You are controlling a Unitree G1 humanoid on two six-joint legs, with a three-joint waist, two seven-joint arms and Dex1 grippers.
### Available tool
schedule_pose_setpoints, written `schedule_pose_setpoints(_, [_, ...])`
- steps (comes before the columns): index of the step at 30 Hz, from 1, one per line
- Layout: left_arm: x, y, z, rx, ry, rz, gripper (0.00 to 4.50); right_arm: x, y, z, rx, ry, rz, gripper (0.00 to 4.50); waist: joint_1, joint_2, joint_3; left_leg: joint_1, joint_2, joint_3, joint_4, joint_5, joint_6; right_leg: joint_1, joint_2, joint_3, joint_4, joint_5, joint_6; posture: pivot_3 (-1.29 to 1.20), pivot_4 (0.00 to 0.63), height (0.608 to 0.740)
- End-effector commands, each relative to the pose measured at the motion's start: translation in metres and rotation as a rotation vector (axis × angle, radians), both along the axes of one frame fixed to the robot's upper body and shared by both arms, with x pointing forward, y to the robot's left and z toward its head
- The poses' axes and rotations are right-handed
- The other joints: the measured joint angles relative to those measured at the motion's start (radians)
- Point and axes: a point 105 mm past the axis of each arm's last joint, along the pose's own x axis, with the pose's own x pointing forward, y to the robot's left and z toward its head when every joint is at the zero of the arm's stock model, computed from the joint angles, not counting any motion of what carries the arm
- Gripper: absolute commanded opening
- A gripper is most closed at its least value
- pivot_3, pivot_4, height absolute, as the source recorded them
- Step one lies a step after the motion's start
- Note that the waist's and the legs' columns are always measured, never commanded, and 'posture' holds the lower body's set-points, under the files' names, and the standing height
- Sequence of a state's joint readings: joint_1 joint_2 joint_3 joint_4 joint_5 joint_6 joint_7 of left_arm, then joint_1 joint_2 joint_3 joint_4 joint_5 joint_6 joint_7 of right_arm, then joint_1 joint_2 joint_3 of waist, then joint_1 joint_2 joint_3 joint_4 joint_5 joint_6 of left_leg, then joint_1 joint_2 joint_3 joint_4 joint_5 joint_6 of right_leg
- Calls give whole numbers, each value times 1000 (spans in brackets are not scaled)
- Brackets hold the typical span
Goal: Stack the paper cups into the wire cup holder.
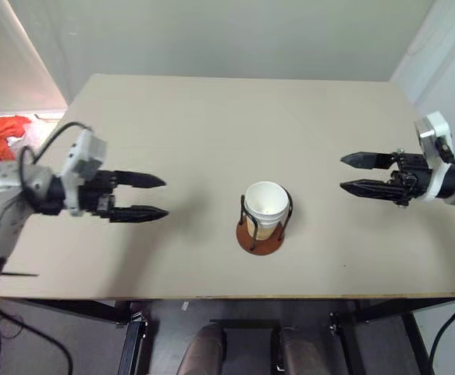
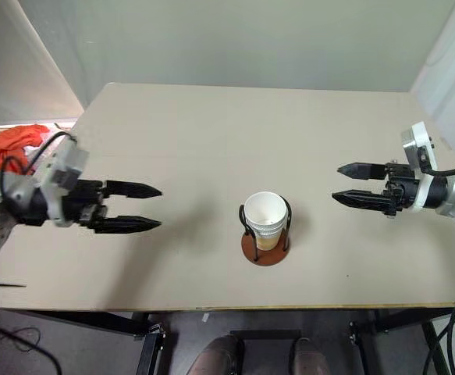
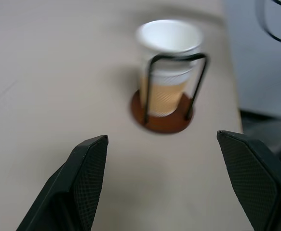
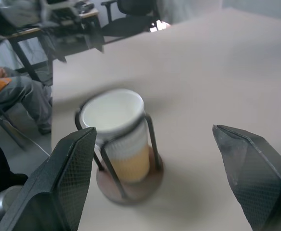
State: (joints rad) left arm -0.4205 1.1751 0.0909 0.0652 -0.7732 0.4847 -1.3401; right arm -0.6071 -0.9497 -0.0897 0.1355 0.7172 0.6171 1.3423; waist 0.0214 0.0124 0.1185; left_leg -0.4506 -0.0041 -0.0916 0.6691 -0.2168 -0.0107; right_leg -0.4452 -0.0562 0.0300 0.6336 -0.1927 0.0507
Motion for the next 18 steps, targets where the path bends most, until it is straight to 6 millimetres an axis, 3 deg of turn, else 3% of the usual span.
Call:
schedule_pose_setpoints(1, [-16, 26, 16, -15, -52, 108, 3938, 1, -8, 11, 8, -31, -1, 4094, -6, 0, 0, 2, 0, 0, -3, 0, 0, 0, 0, 0, 0, 0, -2, 0, 150, 740])
schedule_pose_setpoints(7, [-20, 45, 11, -22, -42, 199, 3938, 7, -10, 7, -3, -25, 2, 4094, -7, -1, 0, 11, 0, -3, -8, -1, 0, 1, 0, -1, 12, -3, -11, 0, 150, 740])
schedule_pose_setpoints(13, [-17, 34, 13, -13, -51, 177, 3938, 13, -6, 6, -23, -36, 17, 4094, -17, -1, 0, 16, 0, -3, -20, 8, -11, 0, 1, 0, 11, 4, -25, 0, 150, 740])
schedule_pose_setpoints(18, [-19, 30, 13, -8, -45, 181, 3938, 14, -6, 6, -19, -35, 20, 4094, -17, -1, 0, 16, 0, -4, -23, 12, -13, -1, 1, 0, 11, 5, -27, 0, 150, 740])
